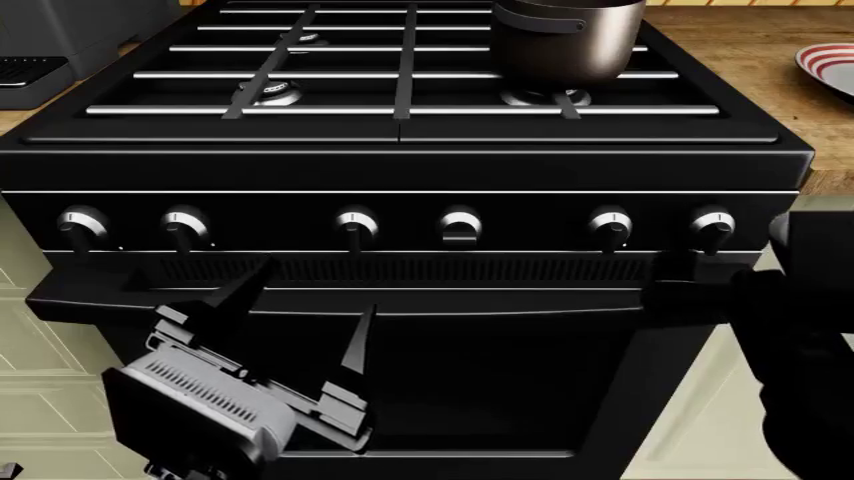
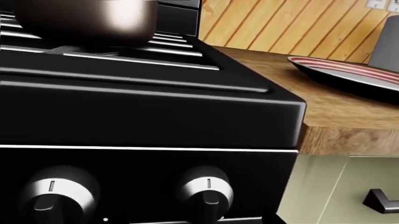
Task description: Frozen meat rests on a plate on the counter. Retrieve the meat and place it in a pot on a burner. Then turn the burner on.
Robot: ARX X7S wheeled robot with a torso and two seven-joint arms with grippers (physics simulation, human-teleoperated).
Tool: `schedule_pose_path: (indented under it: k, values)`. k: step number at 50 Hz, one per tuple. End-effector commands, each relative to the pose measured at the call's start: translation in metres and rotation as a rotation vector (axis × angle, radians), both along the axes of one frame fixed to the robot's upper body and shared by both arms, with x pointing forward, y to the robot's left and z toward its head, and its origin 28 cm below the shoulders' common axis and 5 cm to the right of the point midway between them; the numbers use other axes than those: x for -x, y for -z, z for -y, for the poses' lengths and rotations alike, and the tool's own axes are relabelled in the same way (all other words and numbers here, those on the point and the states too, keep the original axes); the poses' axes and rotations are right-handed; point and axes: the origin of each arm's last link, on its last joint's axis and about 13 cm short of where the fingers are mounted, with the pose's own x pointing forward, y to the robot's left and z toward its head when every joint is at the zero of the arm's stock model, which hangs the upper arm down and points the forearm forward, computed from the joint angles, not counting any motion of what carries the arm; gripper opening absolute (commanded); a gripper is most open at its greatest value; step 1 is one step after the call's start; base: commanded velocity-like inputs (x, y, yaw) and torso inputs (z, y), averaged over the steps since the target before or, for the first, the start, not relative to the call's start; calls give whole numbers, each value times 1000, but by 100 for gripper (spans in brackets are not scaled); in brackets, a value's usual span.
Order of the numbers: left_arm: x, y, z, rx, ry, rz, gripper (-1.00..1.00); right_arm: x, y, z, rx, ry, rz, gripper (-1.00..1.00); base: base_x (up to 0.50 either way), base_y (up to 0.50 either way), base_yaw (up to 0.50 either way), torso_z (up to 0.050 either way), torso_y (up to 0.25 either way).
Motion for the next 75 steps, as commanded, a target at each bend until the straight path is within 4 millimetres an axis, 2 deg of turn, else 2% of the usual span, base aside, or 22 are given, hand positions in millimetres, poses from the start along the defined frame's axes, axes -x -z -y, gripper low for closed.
schedule_pose_path:
  k: [1,35,50,60,61,75]
  values:
    - [0,-1,0,5,1,-1,100,-9,1,3,6,2,-23,100,0,0,0,0,0]
    - [0,-1,0,5,-8,-4,100,-24,12,15,5,43,-66,100,0,0,0,0,0]
    - [0,-1,-1,9,-10,-6,100,-31,14,12,2,55,-68,100,0,0,0,0,0]
    - [0,-1,-1,10,-10,-6,100,-29,14,16,-7,45,-67,100,0,0,0,0,0]
    - [1,-1,-1,10,-11,-6,100,-30,13,16,-8,47,-63,-100,0,0,0,0,0]
    - [2,-1,-1,9,-9,-6,100,-25,7,19,-14,45,-41,-100,-1,0,0,0,0]
